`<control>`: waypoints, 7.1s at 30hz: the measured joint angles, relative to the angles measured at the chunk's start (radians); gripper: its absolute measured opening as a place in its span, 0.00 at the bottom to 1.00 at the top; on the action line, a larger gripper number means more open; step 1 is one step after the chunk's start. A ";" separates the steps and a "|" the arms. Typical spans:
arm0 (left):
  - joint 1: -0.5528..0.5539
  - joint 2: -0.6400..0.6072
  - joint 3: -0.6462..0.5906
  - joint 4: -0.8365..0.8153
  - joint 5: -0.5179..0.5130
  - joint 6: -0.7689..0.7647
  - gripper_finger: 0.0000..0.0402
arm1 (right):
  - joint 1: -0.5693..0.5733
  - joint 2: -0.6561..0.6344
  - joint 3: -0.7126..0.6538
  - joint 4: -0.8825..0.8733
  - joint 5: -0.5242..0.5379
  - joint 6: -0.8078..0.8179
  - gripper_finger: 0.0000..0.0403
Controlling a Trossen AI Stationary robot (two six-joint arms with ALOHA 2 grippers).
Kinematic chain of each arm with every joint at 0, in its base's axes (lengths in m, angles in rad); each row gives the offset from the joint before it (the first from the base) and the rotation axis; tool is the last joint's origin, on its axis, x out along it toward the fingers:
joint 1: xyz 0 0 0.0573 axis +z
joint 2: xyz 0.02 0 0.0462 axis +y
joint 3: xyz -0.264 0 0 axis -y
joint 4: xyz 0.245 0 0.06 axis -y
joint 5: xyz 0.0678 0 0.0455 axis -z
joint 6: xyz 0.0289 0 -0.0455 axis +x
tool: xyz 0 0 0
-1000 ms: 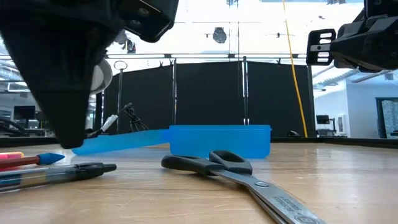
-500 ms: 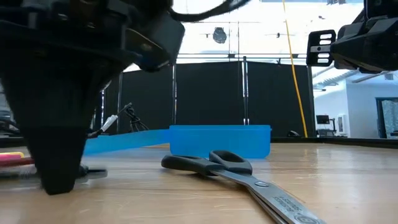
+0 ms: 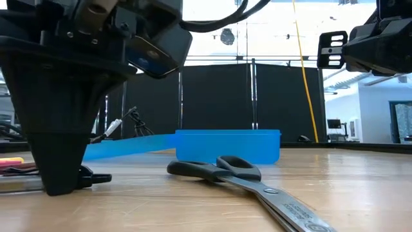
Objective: Pick & place school supplies into a supply box
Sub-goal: Put the transparent black pen into the supply box, then put the brown pencil into the supply box
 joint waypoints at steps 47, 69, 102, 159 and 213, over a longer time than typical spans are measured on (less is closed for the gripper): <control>0.309 -0.189 0.227 -0.287 -0.236 0.209 0.06 | 0.002 0.000 0.001 0.033 -0.003 0.078 0.00; 0.584 -0.150 -0.011 0.260 -0.228 0.137 0.06 | 0.002 0.000 0.000 0.051 -0.003 0.077 0.00; 0.453 -0.343 0.163 -0.107 -0.044 0.418 0.38 | 0.002 0.000 0.000 0.042 -0.003 0.081 0.00; 0.061 -0.431 -0.590 0.247 -0.015 -0.143 0.38 | 0.002 0.000 0.000 0.016 0.000 0.052 0.00; 0.177 -0.440 -0.134 0.048 -0.237 -0.030 0.04 | 0.002 0.000 0.000 0.037 -0.003 0.034 0.00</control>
